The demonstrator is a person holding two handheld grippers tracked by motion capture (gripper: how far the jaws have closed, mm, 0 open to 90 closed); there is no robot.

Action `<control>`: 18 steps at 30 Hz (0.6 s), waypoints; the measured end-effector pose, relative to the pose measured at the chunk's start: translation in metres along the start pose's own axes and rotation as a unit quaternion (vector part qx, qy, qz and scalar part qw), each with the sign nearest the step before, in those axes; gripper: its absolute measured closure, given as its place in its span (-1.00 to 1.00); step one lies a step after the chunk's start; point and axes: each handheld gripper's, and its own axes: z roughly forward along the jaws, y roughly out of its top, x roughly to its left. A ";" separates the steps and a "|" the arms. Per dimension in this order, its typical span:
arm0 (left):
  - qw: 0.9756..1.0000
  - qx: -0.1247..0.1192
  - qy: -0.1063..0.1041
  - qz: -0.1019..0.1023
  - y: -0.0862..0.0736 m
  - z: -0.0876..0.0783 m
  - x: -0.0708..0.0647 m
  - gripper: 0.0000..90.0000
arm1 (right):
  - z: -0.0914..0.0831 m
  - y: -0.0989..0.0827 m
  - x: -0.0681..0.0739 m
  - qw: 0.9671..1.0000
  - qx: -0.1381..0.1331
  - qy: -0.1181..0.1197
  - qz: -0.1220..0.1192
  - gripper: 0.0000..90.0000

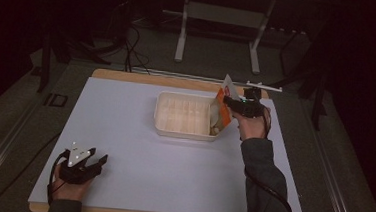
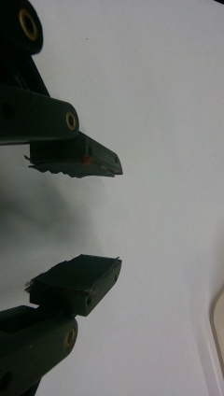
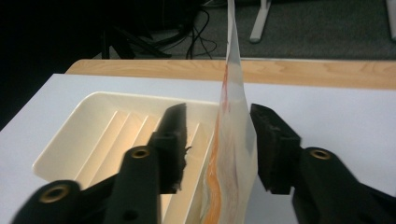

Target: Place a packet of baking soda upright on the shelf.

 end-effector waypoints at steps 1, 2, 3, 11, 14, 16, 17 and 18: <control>1.000 0.000 0.000 0.001 0.000 0.000 0.000 0.07 | -0.002 0.001 0.001 1.000 -0.001 0.001 -0.005 0.21; 1.000 0.000 0.000 0.001 0.000 0.000 0.000 0.07 | -0.005 0.002 0.001 1.000 -0.003 0.006 -0.008 0.17; 1.000 0.000 0.000 0.000 0.000 0.000 0.000 0.07 | -0.007 0.004 0.002 1.000 -0.006 0.008 -0.012 0.14; 1.000 0.001 0.005 -0.003 0.000 0.000 0.001 0.06 | -0.027 0.011 0.007 0.999 -0.002 0.031 -0.028 0.04; 1.000 0.004 0.007 -0.004 0.000 0.001 0.001 0.06 | -0.035 0.011 0.007 0.999 0.001 0.033 -0.038 0.03; 1.000 0.005 0.008 -0.004 0.000 0.001 0.001 0.06 | -0.039 0.010 0.006 0.999 0.000 0.034 -0.043 0.03; 1.000 0.005 0.008 -0.005 0.000 0.001 0.001 0.06 | -0.042 0.010 0.005 0.998 0.000 0.035 -0.043 0.03; 1.000 0.005 0.008 -0.005 0.000 0.001 0.001 0.06 | -0.042 0.010 0.005 0.998 0.000 0.035 -0.043 0.03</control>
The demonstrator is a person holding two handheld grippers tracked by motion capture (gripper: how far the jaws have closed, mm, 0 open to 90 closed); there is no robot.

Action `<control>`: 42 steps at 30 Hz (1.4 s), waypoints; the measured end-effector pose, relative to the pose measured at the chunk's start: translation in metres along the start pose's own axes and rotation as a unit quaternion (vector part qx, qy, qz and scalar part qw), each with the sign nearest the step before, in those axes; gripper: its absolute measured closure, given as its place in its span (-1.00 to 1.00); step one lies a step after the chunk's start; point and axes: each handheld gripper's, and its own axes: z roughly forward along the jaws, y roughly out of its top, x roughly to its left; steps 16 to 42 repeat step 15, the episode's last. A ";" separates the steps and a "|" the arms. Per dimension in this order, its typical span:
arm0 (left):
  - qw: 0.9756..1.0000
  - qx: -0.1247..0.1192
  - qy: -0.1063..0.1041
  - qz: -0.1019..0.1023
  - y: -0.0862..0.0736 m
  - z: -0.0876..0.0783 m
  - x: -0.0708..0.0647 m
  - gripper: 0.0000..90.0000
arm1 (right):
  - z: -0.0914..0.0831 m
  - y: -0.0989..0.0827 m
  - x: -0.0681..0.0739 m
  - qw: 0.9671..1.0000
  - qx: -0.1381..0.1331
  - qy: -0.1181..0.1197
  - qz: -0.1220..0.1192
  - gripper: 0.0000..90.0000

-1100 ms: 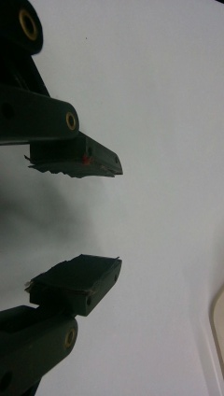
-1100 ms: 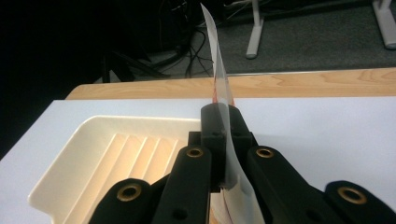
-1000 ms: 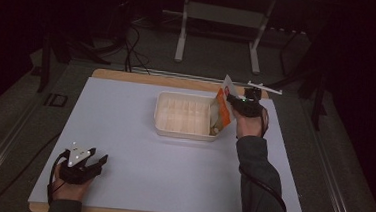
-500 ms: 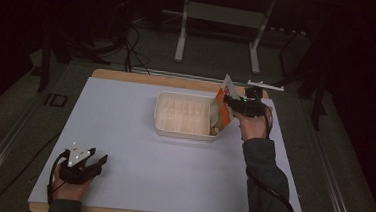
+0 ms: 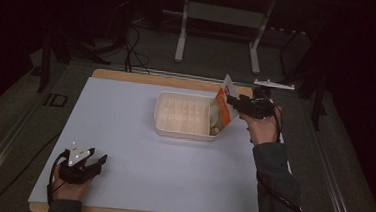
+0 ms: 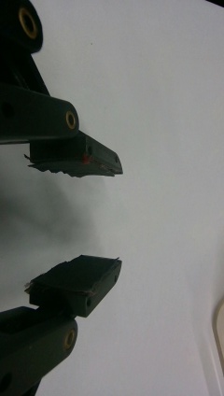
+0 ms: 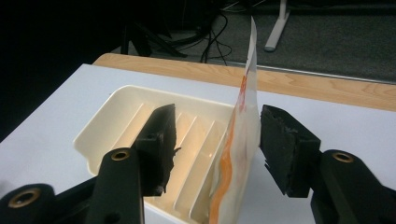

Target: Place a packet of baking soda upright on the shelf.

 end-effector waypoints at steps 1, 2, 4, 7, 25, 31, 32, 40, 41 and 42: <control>1.000 0.002 0.004 -0.001 0.000 0.000 0.000 0.06 | -0.003 0.000 -0.001 1.000 0.000 0.000 -0.001 0.03; 1.000 0.004 0.005 -0.003 0.000 0.000 0.001 0.06 | -0.007 -0.002 -0.002 1.000 0.000 0.002 -0.005 0.02; 1.000 0.005 0.007 -0.008 0.000 0.000 0.001 0.06 | -0.014 -0.004 -0.004 1.000 -0.001 0.003 -0.008 0.02; 1.000 0.008 0.012 -0.005 0.000 0.001 0.001 0.03 | -0.023 -0.008 -0.008 1.000 -0.004 0.004 -0.007 0.03; 0.998 0.042 0.041 -0.023 0.001 0.008 0.002 -0.20 | -0.064 -0.041 -0.022 0.998 -0.052 0.005 0.019 0.01; 0.998 0.042 0.041 -0.023 0.001 0.008 0.002 -0.20 | -0.064 -0.041 -0.022 0.998 -0.052 0.005 0.019 0.01; 0.998 0.042 0.041 -0.023 0.001 0.008 0.002 -0.20 | -0.064 -0.041 -0.022 0.998 -0.052 0.005 0.019 0.01; 0.998 0.042 0.041 -0.023 0.001 0.008 0.002 -0.20 | -0.064 -0.041 -0.022 0.998 -0.052 0.005 0.019 0.01; 0.998 0.042 0.041 -0.023 0.001 0.008 0.002 -0.20 | -0.064 -0.041 -0.022 0.998 -0.052 0.005 0.019 0.01; 0.998 0.042 0.041 -0.023 0.001 0.008 0.002 -0.20 | -0.064 -0.041 -0.022 0.998 -0.052 0.005 0.019 0.01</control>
